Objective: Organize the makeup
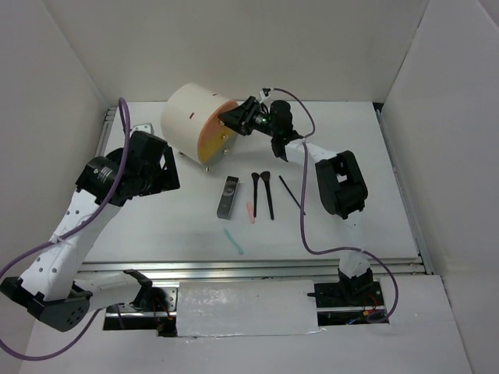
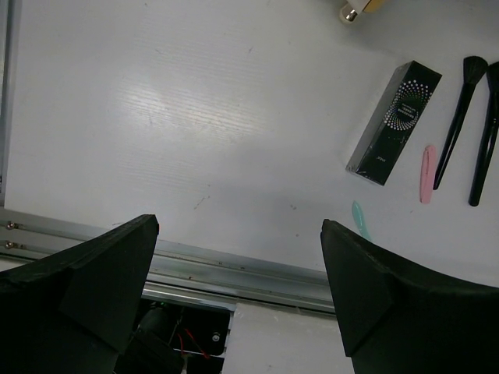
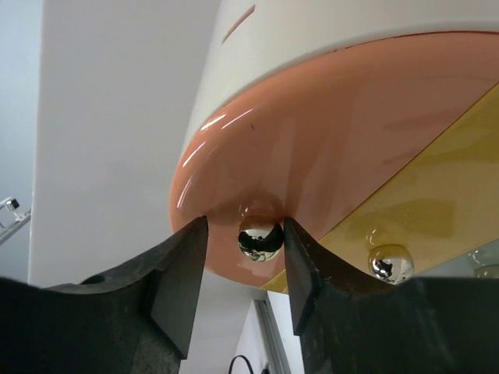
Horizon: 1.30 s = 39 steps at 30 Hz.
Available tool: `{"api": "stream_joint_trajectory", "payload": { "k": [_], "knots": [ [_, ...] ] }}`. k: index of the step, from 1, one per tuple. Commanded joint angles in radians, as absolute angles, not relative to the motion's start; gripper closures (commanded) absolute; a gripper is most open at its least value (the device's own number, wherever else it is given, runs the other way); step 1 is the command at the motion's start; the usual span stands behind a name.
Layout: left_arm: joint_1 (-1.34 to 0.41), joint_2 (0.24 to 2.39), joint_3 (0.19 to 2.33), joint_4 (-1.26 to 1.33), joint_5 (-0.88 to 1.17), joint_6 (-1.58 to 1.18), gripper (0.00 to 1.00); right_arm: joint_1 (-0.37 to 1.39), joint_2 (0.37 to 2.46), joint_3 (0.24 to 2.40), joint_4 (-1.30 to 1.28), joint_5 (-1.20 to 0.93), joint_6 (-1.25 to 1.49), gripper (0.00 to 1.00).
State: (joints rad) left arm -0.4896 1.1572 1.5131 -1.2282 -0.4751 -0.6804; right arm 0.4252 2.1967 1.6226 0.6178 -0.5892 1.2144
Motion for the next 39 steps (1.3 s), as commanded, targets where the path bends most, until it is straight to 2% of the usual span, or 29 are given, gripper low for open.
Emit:
{"api": "stream_joint_trajectory", "payload": {
  "k": [1, 5, 6, 7, 9, 15, 17, 18, 20, 21, 24, 29, 39],
  "knots": [
    [-0.491, 1.172, 1.545, -1.219, -0.506, -0.647, 0.01, 0.454, 2.221, 1.695, 0.606, -0.588, 1.209, 0.49],
    [-0.492, 1.178, 1.539, -1.215, -0.518, -0.627, 0.01, 0.466, 2.261, 1.778, 0.572, -0.584, 1.216, 0.54],
    [-0.492, 1.178, 1.539, -1.215, -0.52, -0.624, 0.01, 0.469, 2.276, 1.79, 0.568, -0.584, 1.219, 0.53],
    [-0.491, 1.178, 1.537, -1.213, -0.522, -0.621, 0.01, 0.475, 2.284, 1.819, 0.551, -0.583, 1.216, 0.47],
    [-0.492, 1.178, 1.534, -1.213, -0.523, -0.614, 0.01, 0.477, 2.298, 1.835, 0.542, -0.578, 1.218, 0.43],
    [-0.492, 1.175, 1.52, -1.204, -0.529, -0.6, 0.01, 0.482, 2.269, 1.773, 0.564, -0.558, 1.215, 0.45],
    [-0.491, 1.177, 1.517, -1.198, -0.526, -0.597, 0.01, 0.483, 2.267, 1.749, 0.574, -0.56, 1.218, 0.5],
    [-0.491, 1.178, 1.517, -1.198, -0.525, -0.597, 0.01, 0.482, 2.266, 1.744, 0.577, -0.563, 1.219, 0.57],
    [-0.491, 1.183, 1.517, -1.195, -0.522, -0.595, 0.01, 0.483, 2.266, 1.735, 0.584, -0.566, 1.223, 0.61],
    [-0.491, 1.183, 1.517, -1.192, -0.52, -0.595, 0.01, 0.483, 2.264, 1.733, 0.584, -0.566, 1.221, 0.67],
    [-0.491, 1.183, 1.519, -1.192, -0.515, -0.598, 0.01, 0.483, 2.255, 1.732, 0.581, -0.569, 1.216, 0.76],
    [-0.492, 1.175, 1.516, -1.189, -0.505, -0.603, 0.01, 0.477, 2.211, 1.684, 0.61, -0.574, 1.213, 0.77],
    [-0.491, 1.155, 1.499, -1.158, -0.46, -0.604, 0.01, 0.422, 2.027, 1.418, 0.747, -0.603, 1.227, 0.77]
  ]
}}
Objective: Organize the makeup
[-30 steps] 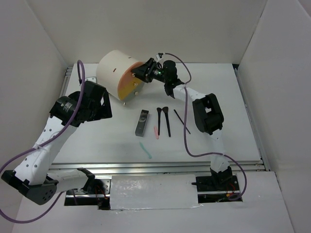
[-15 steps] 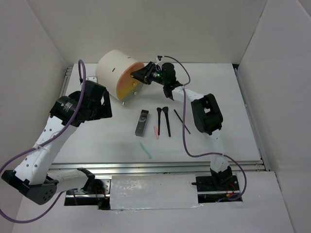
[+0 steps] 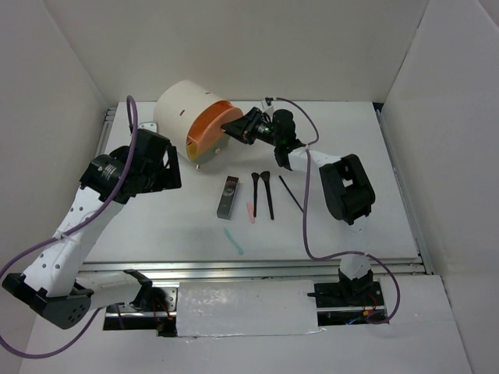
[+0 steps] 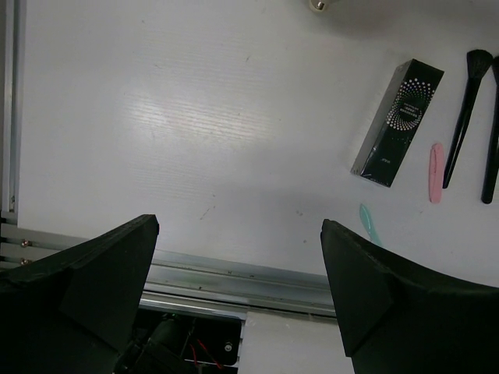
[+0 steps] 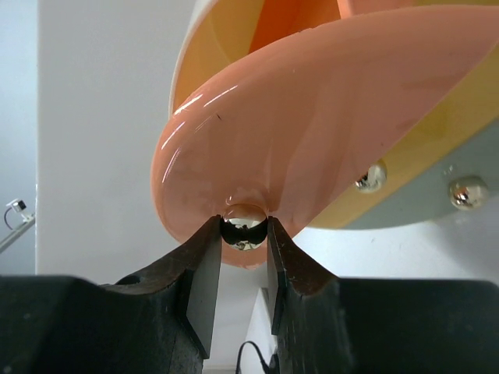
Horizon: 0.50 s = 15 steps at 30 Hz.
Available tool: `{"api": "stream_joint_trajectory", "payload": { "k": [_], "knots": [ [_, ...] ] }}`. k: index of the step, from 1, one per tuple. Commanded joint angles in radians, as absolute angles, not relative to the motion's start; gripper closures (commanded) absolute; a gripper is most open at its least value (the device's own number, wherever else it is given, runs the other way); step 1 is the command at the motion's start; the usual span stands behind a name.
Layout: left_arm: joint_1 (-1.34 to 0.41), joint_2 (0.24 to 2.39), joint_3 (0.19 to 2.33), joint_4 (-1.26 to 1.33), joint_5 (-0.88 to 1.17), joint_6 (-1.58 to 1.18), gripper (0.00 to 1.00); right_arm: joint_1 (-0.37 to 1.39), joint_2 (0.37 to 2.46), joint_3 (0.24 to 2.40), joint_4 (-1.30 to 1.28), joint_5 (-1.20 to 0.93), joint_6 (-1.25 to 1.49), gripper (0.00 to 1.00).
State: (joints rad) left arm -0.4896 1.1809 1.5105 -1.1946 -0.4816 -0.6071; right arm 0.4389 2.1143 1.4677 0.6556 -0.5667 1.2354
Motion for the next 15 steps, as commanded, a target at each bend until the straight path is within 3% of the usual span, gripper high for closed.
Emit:
{"api": "stream_joint_trajectory", "payload": {
  "k": [1, 7, 9, 11, 12, 15],
  "knots": [
    [-0.492, 1.152, 1.488, -1.154, -0.456, -0.606, 0.01, 0.419, 2.016, 1.401, 0.755, -0.61, 1.227, 0.77],
    [-0.492, 1.137, 1.459, -1.118, -0.402, -0.614, 0.01, 0.391, 1.925, 1.278, 0.781, -0.615, 1.216, 0.77],
    [-0.491, 1.131, 1.441, -1.095, -0.371, -0.606, 0.01, 0.385, 1.907, 1.247, 0.788, -0.62, 1.219, 0.71],
    [-0.492, 1.115, 1.414, -1.069, -0.345, -0.589, 0.01, 0.376, 1.904, 1.227, 0.811, -0.635, 1.235, 0.56],
    [-0.492, 1.111, 1.399, -1.057, -0.324, -0.586, 0.01, 0.377, 1.901, 1.223, 0.815, -0.638, 1.236, 0.36],
    [-0.491, 1.089, 1.307, -1.0, -0.281, -0.566, 0.01, 0.376, 1.879, 1.213, 0.81, -0.643, 1.224, 0.0]
  ]
}}
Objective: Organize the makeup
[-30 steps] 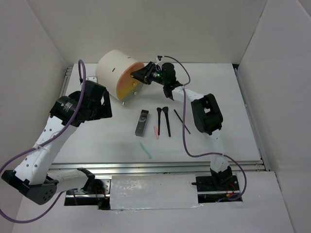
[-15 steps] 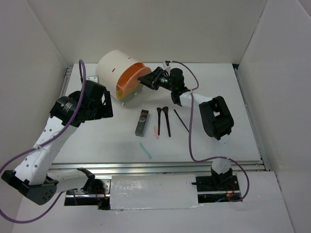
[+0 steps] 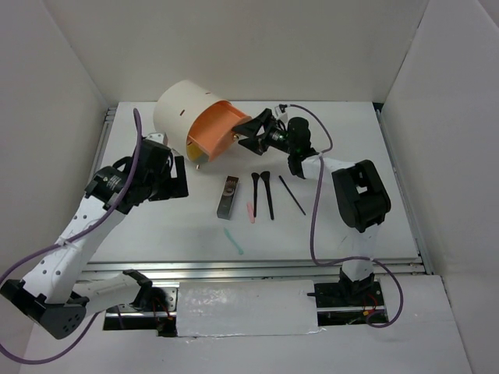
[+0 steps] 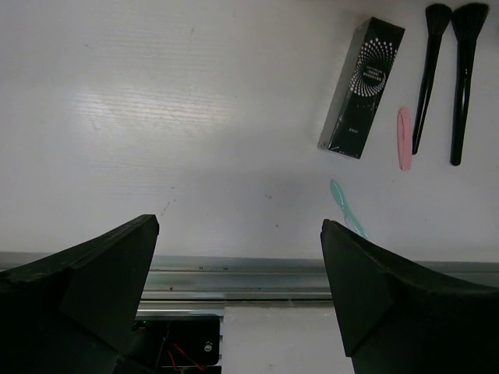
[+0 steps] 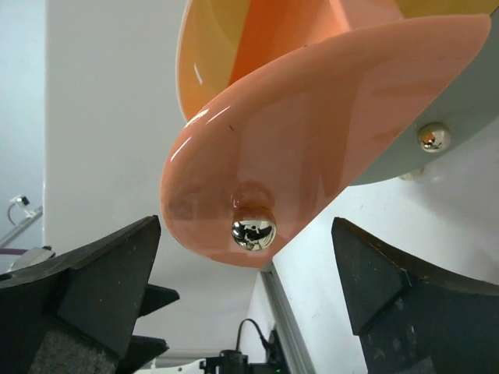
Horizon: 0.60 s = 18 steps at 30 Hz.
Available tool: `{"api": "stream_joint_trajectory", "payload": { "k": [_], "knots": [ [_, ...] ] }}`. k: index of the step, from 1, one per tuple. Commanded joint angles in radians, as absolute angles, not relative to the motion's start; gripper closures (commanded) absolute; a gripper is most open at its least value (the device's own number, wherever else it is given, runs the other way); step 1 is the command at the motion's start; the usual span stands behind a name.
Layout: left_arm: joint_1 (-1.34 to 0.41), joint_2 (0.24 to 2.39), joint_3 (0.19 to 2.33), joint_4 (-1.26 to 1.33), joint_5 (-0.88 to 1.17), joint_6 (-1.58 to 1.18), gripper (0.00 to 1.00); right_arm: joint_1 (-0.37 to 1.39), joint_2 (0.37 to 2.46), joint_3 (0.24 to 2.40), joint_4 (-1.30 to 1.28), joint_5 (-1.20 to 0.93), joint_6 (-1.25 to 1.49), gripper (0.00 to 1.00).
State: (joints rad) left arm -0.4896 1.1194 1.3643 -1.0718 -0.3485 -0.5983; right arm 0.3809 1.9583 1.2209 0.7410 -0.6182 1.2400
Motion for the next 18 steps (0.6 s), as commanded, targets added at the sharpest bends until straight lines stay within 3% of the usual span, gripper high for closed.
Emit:
{"api": "stream_joint_trajectory", "payload": {
  "k": [1, 9, 15, 18],
  "knots": [
    [-0.492, 1.086, 1.29, -0.971, -0.253, -0.563, 0.01, 0.376, 1.873, 1.213, 0.805, -0.643, 1.22, 0.0],
    [-0.532, 1.081, 1.181, -0.819, -0.115, -0.503, 0.0, 0.351, 1.774, 1.152, 0.713, -0.629, 1.154, 0.0],
    [-0.666, 1.158, 1.126, -0.681, -0.238, -0.499, 0.01, 0.221, 1.473, 0.887, 0.675, -0.615, 1.128, 0.0],
    [-0.733, 1.209, 1.092, -0.58, -0.311, -0.523, 0.01, 0.183, 1.297, 0.833, 0.519, -0.612, 1.045, 0.0]
  ]
}}
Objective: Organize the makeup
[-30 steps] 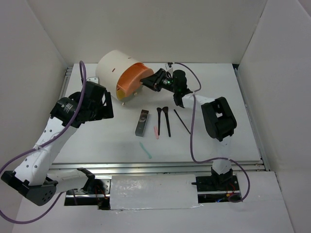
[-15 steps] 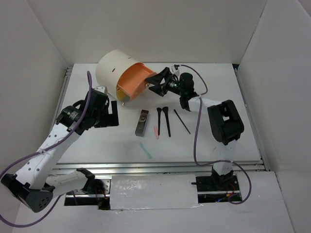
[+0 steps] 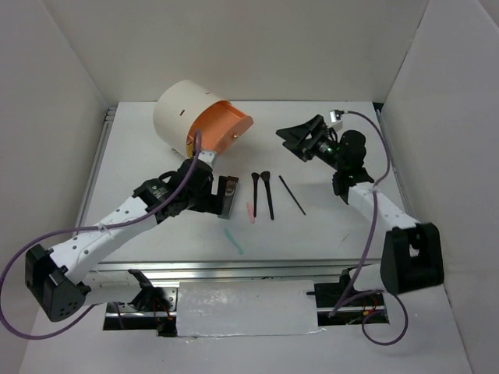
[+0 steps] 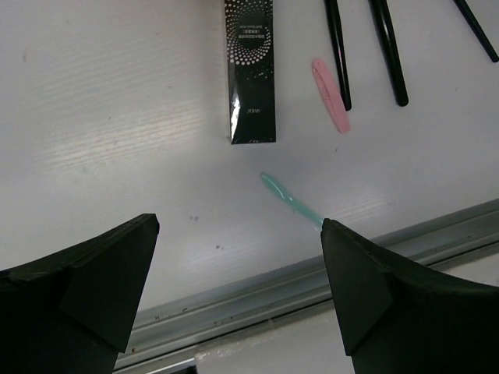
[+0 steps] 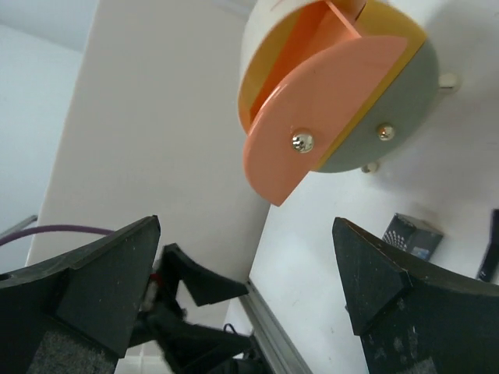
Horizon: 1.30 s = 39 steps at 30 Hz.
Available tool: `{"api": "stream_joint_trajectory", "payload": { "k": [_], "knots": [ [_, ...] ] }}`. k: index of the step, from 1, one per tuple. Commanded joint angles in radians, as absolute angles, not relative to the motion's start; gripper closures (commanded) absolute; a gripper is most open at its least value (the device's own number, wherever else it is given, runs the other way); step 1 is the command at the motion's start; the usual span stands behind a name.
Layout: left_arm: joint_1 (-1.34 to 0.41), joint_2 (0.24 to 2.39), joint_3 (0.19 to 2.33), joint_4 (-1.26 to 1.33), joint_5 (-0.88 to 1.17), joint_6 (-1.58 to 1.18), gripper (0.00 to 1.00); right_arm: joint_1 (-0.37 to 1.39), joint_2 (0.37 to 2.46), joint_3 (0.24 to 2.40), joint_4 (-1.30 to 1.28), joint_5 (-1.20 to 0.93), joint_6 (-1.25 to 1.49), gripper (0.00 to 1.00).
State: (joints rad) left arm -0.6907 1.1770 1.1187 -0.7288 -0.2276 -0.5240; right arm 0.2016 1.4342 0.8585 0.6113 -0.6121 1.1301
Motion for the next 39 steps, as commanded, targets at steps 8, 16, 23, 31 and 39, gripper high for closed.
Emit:
{"api": "stream_joint_trajectory", "payload": {
  "k": [8, 16, 23, 31, 39],
  "knots": [
    [-0.798, 1.307, 0.92, -0.267, -0.481, -0.613, 0.05, 0.158, 0.924, 0.805, 0.167, -0.523, 0.844, 0.0],
    [-0.798, 1.502, 0.903, -0.126, -0.54, -0.656, 0.05, 0.158, 0.773, 0.809, 0.046, -0.534, 0.828, 0.0],
    [-0.796, 1.641, 0.931, -0.13, -0.554, -0.736, 0.06, 0.164, 0.71, 0.805, 0.017, -0.542, 0.828, 0.0],
    [-0.798, 1.683, 0.913, -0.117, -0.506, -0.773, 0.48, 0.175, 0.683, 0.833, -0.037, -0.52, 0.799, 0.0],
    [-0.851, 1.582, 1.044, -0.267, -0.548, -0.737, 0.95, 0.178, 0.684, 0.828, -0.028, -0.506, 0.808, 0.0]
  ]
}}
